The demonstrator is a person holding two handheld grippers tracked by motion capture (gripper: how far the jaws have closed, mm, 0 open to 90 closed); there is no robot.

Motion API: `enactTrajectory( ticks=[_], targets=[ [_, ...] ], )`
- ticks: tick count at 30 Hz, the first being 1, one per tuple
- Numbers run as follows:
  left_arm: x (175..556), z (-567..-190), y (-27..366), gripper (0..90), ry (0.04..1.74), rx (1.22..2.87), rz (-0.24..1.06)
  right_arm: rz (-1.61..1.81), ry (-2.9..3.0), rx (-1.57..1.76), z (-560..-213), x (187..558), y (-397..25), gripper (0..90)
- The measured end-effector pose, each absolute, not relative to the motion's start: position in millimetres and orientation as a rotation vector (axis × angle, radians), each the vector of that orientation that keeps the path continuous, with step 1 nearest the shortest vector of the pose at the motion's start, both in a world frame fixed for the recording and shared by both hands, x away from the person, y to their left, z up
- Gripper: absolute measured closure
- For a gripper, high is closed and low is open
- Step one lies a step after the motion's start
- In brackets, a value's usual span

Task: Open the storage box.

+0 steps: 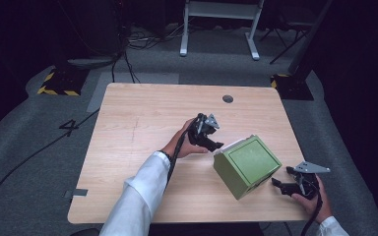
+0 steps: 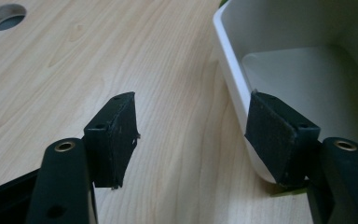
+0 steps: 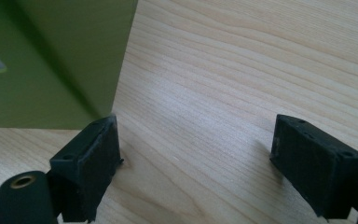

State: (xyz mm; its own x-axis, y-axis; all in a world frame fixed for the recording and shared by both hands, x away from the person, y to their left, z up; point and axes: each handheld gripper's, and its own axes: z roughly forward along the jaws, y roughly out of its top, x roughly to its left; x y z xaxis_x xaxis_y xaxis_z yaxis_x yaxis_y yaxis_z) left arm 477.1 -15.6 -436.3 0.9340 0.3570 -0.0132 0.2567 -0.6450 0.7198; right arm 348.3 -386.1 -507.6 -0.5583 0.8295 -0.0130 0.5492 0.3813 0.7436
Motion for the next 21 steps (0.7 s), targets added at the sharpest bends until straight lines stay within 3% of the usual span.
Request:
enactTrajectory(
  ticks=[21],
  targets=[
    [482, -449, -26, 42.6, 0.363, 2.357, -0.006, 0.998, 2.262, 1.194, -508, 348, -386, 15.6]
  ],
)
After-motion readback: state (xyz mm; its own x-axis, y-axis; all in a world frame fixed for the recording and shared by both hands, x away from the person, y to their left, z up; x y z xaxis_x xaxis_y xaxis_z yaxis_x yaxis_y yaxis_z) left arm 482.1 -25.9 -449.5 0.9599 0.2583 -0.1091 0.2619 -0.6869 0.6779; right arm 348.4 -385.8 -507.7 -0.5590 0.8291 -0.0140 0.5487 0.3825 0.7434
